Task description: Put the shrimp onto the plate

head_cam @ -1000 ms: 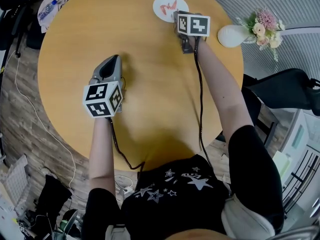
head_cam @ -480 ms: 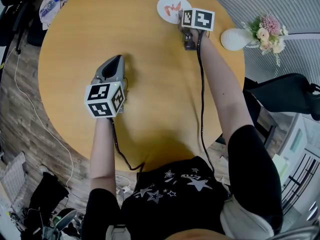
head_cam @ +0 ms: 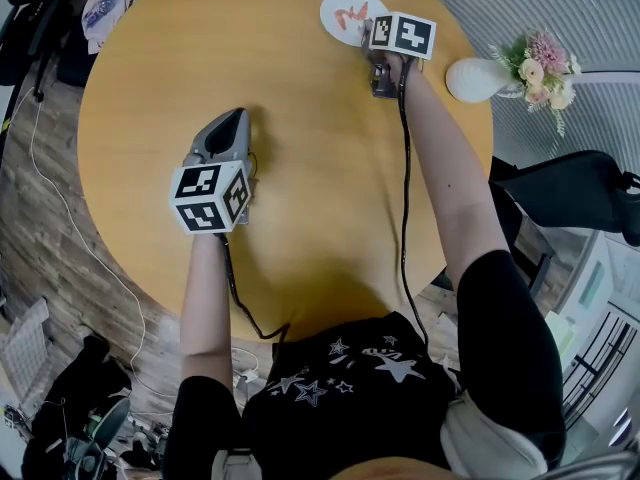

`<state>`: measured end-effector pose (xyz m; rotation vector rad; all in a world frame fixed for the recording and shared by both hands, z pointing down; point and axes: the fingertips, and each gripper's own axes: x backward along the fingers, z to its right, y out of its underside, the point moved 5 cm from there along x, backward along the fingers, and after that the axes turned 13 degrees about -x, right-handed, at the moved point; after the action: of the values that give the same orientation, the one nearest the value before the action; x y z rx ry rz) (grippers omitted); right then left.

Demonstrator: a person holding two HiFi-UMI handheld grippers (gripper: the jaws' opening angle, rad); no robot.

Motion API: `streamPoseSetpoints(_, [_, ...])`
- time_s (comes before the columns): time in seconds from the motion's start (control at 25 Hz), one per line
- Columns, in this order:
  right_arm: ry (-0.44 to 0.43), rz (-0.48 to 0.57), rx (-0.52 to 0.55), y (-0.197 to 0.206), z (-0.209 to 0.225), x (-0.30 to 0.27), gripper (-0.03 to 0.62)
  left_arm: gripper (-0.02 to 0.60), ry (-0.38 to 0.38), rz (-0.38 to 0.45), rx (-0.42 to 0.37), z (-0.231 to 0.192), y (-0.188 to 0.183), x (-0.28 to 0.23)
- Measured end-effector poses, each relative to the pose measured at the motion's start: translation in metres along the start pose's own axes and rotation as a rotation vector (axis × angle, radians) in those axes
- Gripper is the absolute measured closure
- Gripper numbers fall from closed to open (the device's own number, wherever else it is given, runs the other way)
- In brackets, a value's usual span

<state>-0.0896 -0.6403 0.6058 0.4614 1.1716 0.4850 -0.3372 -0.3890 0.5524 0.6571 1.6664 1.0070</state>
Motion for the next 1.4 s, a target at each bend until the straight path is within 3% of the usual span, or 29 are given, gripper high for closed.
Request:
streamPoseSetpoints(0.68, [-0.057, 0.022, -0.058, 0.003, 0.006, 0.029, 0.502, 0.58, -0.033, -0.011, 0.027, 0.001, 0.006, 0.023])
streamPoseSetpoints(1.4, [-0.228, 0.085, 0.191, -0.008, -0.076, 0.143, 0.503, 0.58, -0.08, 0.086, -0.03, 0.054, -0.053, 0.096])
